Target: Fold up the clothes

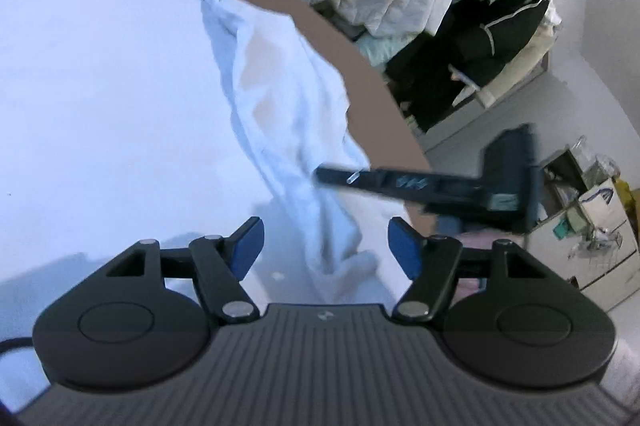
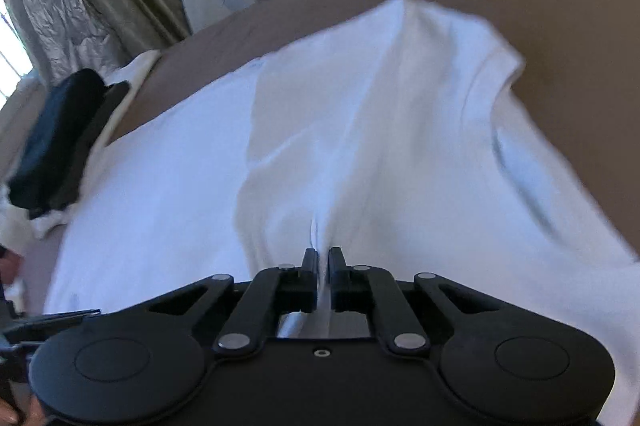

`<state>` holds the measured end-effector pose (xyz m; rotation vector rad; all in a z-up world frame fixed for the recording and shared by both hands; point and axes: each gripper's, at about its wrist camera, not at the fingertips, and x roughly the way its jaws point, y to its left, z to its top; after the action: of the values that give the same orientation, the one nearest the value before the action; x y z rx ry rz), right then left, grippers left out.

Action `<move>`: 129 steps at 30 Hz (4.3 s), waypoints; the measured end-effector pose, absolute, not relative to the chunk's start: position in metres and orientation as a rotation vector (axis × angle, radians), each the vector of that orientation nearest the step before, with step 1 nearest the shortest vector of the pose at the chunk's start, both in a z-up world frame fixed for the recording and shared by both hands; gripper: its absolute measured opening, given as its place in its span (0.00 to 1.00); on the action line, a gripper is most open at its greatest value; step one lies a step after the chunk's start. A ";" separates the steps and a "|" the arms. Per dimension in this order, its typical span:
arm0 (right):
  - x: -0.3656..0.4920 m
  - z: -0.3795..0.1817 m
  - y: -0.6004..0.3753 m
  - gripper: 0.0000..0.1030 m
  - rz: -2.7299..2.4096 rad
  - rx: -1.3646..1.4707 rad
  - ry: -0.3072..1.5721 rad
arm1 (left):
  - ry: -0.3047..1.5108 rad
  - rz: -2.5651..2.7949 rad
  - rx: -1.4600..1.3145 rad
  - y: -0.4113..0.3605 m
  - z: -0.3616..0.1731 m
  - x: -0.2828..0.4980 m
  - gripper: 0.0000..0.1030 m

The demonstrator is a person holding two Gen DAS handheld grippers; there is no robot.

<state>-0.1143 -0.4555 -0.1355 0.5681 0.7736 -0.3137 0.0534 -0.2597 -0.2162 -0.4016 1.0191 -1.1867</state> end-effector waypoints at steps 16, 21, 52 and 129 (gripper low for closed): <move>-0.179 -0.125 -0.426 0.36 -0.446 0.574 0.769 | 1.138 -1.171 -0.344 -0.275 -0.238 0.038 0.64; -0.183 -0.143 -0.372 0.24 -0.339 0.344 0.970 | 1.134 -1.168 -0.317 -0.288 -0.241 0.029 0.64; -0.233 -0.121 -0.374 0.37 -0.478 0.349 0.963 | 1.381 -1.130 -0.303 -0.305 -0.241 -0.011 0.53; -0.270 -0.117 -0.424 0.55 -0.283 0.808 0.714 | 1.176 -1.482 -0.079 -0.259 -0.196 -0.090 0.04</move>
<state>-0.2697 -0.4239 -0.1167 0.8083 0.7145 -0.2827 -0.0898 -0.2587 -0.1955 -0.0790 1.1762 -1.4820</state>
